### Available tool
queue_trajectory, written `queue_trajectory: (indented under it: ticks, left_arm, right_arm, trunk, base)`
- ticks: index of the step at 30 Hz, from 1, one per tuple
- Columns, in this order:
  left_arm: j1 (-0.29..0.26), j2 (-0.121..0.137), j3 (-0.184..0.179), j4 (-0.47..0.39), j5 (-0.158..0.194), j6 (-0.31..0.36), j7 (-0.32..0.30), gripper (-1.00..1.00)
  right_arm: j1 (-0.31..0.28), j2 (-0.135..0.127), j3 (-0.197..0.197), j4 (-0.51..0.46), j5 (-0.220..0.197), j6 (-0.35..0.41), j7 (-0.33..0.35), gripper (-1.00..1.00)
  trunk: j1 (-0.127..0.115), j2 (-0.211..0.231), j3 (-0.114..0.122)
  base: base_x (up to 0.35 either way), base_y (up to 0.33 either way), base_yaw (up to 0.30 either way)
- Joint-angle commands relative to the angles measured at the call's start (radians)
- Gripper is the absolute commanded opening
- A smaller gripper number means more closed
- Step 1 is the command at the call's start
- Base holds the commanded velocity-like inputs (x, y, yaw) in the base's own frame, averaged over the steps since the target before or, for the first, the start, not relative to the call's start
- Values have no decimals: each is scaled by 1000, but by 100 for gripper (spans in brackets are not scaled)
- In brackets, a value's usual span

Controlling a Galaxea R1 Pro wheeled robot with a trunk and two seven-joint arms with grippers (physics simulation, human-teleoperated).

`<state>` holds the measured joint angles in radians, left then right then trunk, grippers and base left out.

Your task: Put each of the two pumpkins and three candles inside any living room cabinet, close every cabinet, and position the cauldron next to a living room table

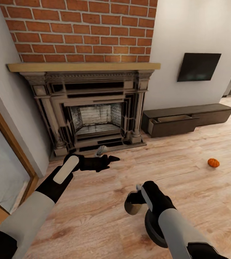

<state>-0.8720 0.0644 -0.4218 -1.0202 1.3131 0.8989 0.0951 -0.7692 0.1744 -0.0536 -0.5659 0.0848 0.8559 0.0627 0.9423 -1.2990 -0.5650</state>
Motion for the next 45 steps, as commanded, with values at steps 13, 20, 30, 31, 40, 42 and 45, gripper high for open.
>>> queue_trajectory:
  ticks: [13, 20, 30, 31, 40, 42, 45]
  left_arm:
    - [0, 0, 0, 0, 0, 0, 0, 100]
    - [-1, 0, 0, 0, 0, 0, 0, 100]
    - [0, 0, 0, 0, -2, 0, 0, 100]
    - [0, 0, 0, 0, -2, 0, 0, 100]
    - [0, 0, 0, 0, -3, 0, 0, 100]
    - [0, 0, 0, 0, -3, 0, 0, 100]
    - [0, 0, 0, -1, -4, 0, 0, 100]
  right_arm:
    - [-1, 0, 0, 1, -3, 0, 0, -100]
    - [-1, 0, 0, 1, -4, 0, 1, -100]
    - [0, 0, -1, 0, -4, -2, 2, -100]
    - [0, 0, -1, 0, -4, -2, 2, -100]
    - [-1, 0, 0, 1, -5, -2, 2, -100]
    - [-1, 0, -1, 1, -5, -2, 2, -100]
    - [-1, 0, -1, 1, -5, -2, 2, -100]
  trunk:
    - [0, 0, 0]
    - [0, 0, 0]
    - [0, 0, 5]
    - [0, 0, 7]
    - [0, 0, 21]
    - [0, 0, 24]
    - [0, 0, 29]
  base:
    - [248, 185, 256]
    - [257, 184, 23]
    - [265, 177, 0]
    - [266, 173, 0]
    - [268, 168, 0]
    - [275, 89, 0]
    - [278, 19, 0]
